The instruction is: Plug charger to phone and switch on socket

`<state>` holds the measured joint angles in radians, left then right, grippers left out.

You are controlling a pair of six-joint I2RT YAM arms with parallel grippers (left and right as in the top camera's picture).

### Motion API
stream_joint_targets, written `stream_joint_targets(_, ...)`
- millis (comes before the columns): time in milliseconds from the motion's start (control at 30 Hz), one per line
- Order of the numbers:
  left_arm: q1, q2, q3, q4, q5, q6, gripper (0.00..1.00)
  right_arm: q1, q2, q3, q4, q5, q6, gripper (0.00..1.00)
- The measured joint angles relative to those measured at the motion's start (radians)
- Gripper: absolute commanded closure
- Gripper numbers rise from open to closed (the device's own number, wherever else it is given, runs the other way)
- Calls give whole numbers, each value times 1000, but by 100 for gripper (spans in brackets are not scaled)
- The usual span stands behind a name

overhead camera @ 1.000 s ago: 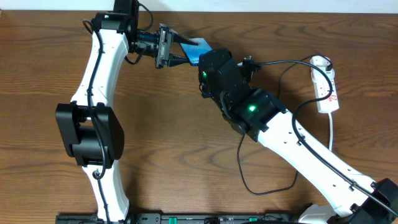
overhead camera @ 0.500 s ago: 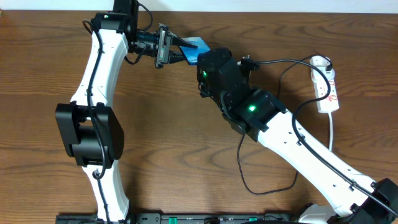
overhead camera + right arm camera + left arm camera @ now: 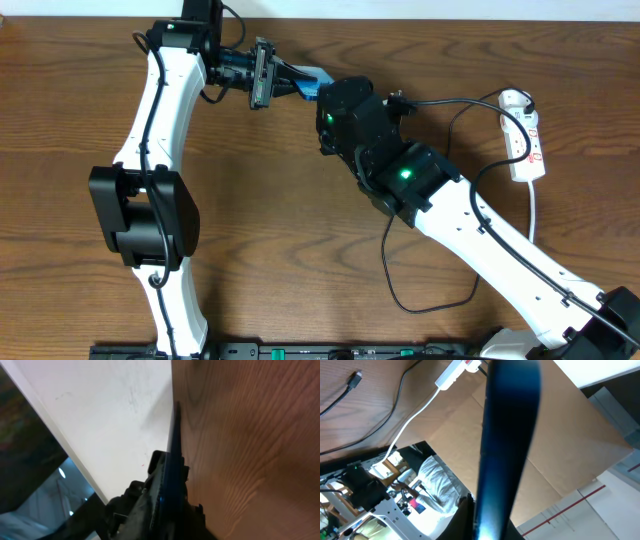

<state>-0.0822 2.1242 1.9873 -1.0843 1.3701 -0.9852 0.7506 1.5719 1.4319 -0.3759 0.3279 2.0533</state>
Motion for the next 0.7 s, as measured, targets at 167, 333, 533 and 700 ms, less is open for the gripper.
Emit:
stream_joint_targets(167, 0, 0, 0, -6, -13, -13, 93, 0, 0, 2, 8, 10, -49, 16)
stream_joint_targets(333, 0, 0, 0, 62, -16, -13, 93, -31, 0, 6, -7, 25, -164, 1)
stream_joint_targets(533, 2, 0, 0, 102, -60, 18, 93, -131, -60, 7, -151, 27, -426, 1)
stream_joint_targets(700, 28, 0, 0, 101, -140, 210, 93, -260, -226, 12, -385, -7, -778, 1)
